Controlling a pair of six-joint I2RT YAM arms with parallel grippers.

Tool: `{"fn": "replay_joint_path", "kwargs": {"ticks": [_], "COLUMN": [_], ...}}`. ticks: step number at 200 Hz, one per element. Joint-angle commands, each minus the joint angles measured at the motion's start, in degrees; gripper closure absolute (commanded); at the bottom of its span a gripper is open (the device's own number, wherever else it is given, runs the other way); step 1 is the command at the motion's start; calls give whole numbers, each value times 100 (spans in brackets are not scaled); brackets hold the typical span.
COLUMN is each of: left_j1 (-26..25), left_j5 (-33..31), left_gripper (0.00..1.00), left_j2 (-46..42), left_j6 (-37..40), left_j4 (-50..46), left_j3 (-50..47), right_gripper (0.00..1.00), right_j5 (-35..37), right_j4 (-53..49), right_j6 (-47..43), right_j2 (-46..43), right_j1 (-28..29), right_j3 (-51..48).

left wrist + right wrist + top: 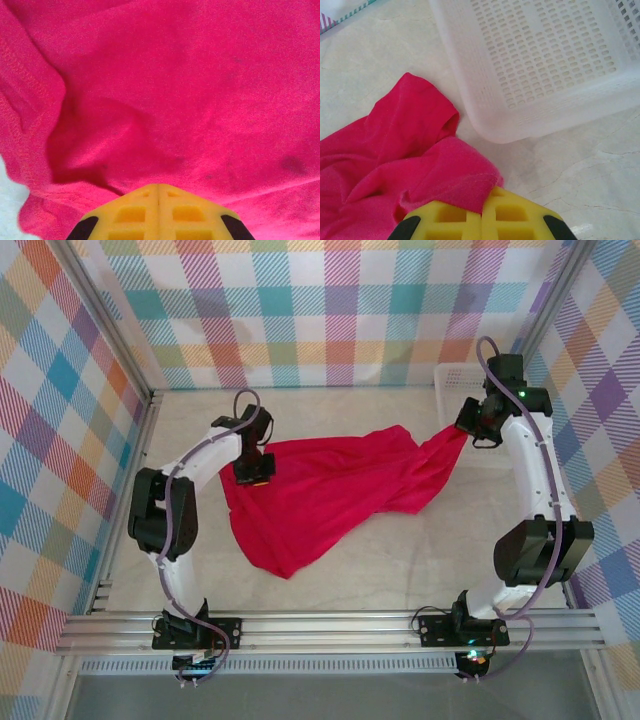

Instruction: Fold the inside-out t-shirt

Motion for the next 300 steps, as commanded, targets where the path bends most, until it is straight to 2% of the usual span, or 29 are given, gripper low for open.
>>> {"fn": "replay_joint_path", "kwargs": {"ticks": [1,10,21,49,78,118,171,184,195,216,224,248,270,300], "left_j1": [-417,-653,-986,-1635,-2292,-2430,-2430,-2430,-2429,-2430,-2430,-2415,-2338,-1759], "left_j5": [-489,-495,-185,336,1,-127,-618,-605,-594,-783,-959,-1539,-2049,-2183], "left_gripper": [87,84,81,79,62,56,53,55,61,92,100,100,100,100], "left_j2": [-746,-951,-1213,-1532,-1561,-1131,-352,-191,-106,-195,-307,-716,-1042,-1468], "left_j6": [2,-203,-466,-1476,-2177,-2447,-2428,-2428,-2416,-2372,-2342,-2093,-1635,-823], "left_j4": [-559,-654,-549,-385,-316,118,91,122,147,-53,-250,-1051,-1753,-2172], "left_j3": [-30,-257,-684,-1509,-1937,-2415,-1899,-1936,-2028,-2020,-1896,-1061,216,1936], "right_gripper": [100,100,100,100,100,100,100,100,100,100,100,100,100,100], "right_j5": [-165,-256,-361,-534,-732,-852,-906,-907,-899,-885,-877,-760,-676,-643], "right_j4": [78,122,201,335,462,533,496,471,466,453,440,290,95,-171], "right_j6": [-75,-40,0,58,120,139,96,87,86,104,121,156,192,235], "right_j2": [8,1,-18,-53,-106,-142,-194,-185,-190,-177,-172,-109,-18,-3], "right_j1": [-26,-20,-24,-26,-27,-18,-19,-11,-14,-17,-14,-11,-17,-18], "right_j3": [-107,-172,-278,-531,-767,-880,-819,-797,-778,-706,-661,-364,11,607]}}
